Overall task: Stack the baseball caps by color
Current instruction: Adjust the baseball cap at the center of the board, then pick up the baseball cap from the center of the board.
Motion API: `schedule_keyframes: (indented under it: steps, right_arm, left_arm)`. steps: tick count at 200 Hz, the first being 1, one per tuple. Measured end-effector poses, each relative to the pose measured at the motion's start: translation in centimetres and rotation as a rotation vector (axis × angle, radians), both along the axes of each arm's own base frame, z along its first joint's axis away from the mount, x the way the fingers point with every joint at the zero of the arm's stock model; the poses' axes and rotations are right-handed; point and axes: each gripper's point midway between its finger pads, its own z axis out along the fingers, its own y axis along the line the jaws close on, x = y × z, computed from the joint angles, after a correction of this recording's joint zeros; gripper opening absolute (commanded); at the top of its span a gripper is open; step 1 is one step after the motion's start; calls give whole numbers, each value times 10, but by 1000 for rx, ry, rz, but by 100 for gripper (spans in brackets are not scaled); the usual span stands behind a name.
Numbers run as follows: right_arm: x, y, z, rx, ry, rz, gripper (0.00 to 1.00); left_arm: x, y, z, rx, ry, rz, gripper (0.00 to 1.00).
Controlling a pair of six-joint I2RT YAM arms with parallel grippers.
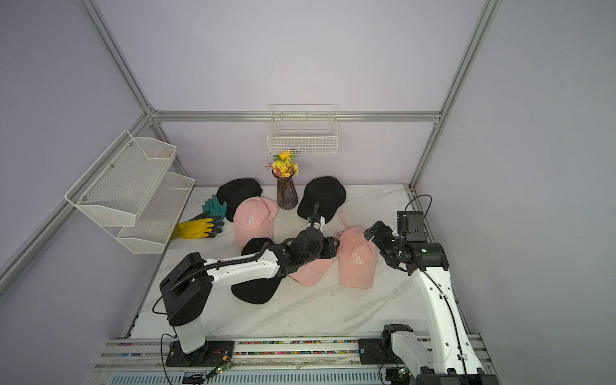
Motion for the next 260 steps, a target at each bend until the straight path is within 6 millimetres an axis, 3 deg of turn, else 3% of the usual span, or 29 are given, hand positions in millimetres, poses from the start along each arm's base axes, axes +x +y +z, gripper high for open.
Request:
schedule_keyframes:
  steps: [55, 75, 124, 147, 174, 189, 218, 231, 245, 260]
  right_arm:
    - [0, 3, 1, 14, -4, 12, 97]
    - [0, 4, 1, 16, -5, 14, 97]
    - [0, 5, 2, 21, -7, 20, 97]
    - [0, 4, 2, 12, -9, 23, 97]
    - [1, -1, 1, -36, -18, 32, 98]
    - [2, -1, 2, -63, -33, 64, 97]
    - [11, 7, 6, -90, -59, 147, 97]
    - [17, 17, 6, -109, -60, 201, 96]
    - [21, 40, 3, -147, -55, 293, 96]
    - [22, 77, 0, -198, -51, 428, 96]
  left_arm:
    - [-14, -38, -74, 46, 108, -51, 47]
    - [-14, -52, -90, 50, 125, -73, 47]
    - [-17, -76, -79, -12, 110, -138, 50]
    - [-18, -71, -69, -5, 72, -139, 53]
    - [-21, -23, -35, 51, -18, -74, 58]
    - [-22, 12, 14, 45, -105, -13, 60]
    - [-34, 90, 133, -99, -273, 135, 69]
    - [-47, 125, 167, -188, -303, 195, 75]
    - [-60, 158, 176, -263, -287, 249, 83]
    - [-72, 184, 158, -310, -221, 296, 88]
